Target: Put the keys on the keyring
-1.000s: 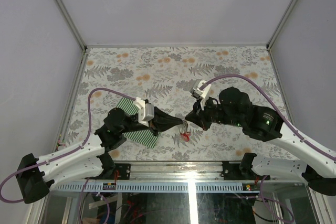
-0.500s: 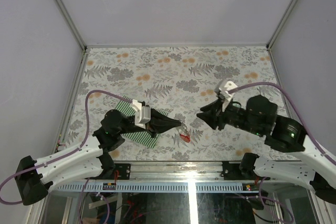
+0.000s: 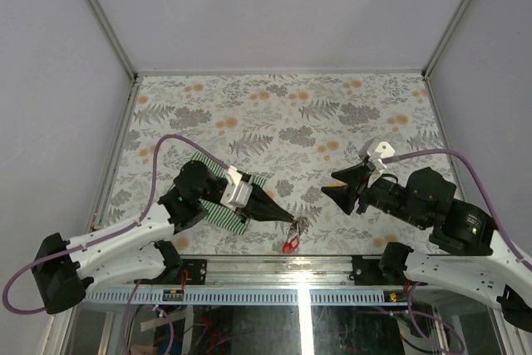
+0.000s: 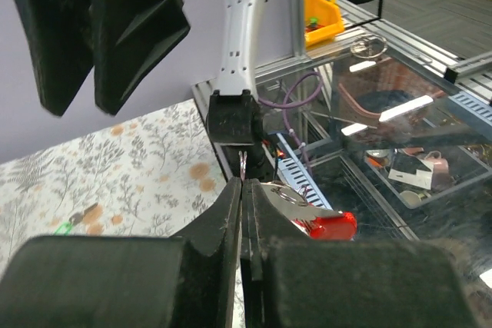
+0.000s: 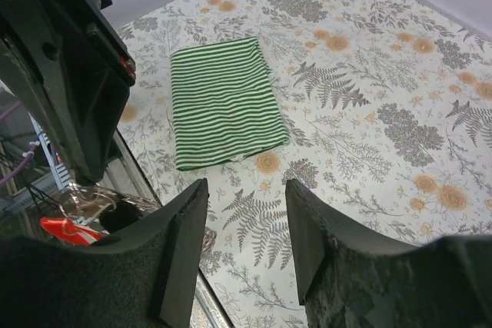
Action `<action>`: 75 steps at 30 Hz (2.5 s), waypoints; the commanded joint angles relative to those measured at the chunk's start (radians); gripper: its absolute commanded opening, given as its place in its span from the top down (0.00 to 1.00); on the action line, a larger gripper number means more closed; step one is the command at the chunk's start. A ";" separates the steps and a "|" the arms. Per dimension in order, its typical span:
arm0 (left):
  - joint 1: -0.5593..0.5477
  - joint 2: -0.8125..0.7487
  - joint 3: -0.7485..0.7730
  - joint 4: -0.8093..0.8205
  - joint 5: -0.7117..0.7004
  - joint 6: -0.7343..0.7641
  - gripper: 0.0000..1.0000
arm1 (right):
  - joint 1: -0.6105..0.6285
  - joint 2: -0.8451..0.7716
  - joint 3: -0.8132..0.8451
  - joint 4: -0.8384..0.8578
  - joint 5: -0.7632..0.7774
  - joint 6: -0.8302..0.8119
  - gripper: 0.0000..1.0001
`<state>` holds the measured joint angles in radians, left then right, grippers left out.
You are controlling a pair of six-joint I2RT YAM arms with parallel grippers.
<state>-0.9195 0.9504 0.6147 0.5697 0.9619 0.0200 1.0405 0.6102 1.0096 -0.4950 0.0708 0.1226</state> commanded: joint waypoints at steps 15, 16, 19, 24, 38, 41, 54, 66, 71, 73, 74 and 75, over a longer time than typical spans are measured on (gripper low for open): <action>0.101 0.103 0.097 -0.220 -0.013 0.214 1.00 | 0.000 -0.057 -0.081 0.049 0.093 -0.051 0.36; 0.115 0.107 0.097 -0.245 -0.039 0.231 1.00 | 0.001 -0.058 -0.082 0.050 0.111 -0.045 0.35; 0.167 0.137 0.106 -0.287 -0.141 0.259 1.00 | 0.000 -0.053 -0.083 0.042 0.147 -0.027 0.33; 0.211 0.280 0.203 -0.459 -0.359 0.341 1.00 | 0.000 -0.025 -0.083 0.013 0.179 0.008 0.32; 0.211 0.909 0.649 -0.539 -0.569 0.336 0.98 | 0.000 0.032 -0.107 -0.013 0.242 0.164 0.25; 0.212 0.985 0.702 -0.520 -0.611 0.323 0.93 | 0.000 0.035 -0.115 -0.022 0.278 0.206 0.18; 0.305 0.892 0.606 -0.354 -0.632 0.097 0.52 | 0.001 0.094 -0.021 -0.181 0.299 0.246 0.01; 0.336 0.732 0.417 -0.520 -0.772 -0.372 0.36 | 0.000 0.155 0.024 -0.181 0.448 0.267 0.01; 0.331 0.846 0.469 -0.622 -0.879 -0.432 0.42 | 0.000 0.149 0.004 -0.178 0.474 0.292 0.01; 0.332 0.894 0.515 -0.679 -0.972 -0.421 0.41 | 0.000 0.149 -0.002 -0.178 0.481 0.294 0.01; 0.332 0.919 0.542 -0.701 -1.009 -0.406 0.40 | 0.000 0.149 -0.006 -0.176 0.483 0.293 0.01; 0.332 0.941 0.568 -0.724 -1.040 -0.395 0.39 | 0.000 0.148 -0.010 -0.173 0.482 0.293 0.01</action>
<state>-0.5873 1.8412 1.0828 -0.0490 0.0971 -0.3603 1.0405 0.7647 0.9928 -0.6792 0.4889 0.3901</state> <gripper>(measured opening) 0.595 0.992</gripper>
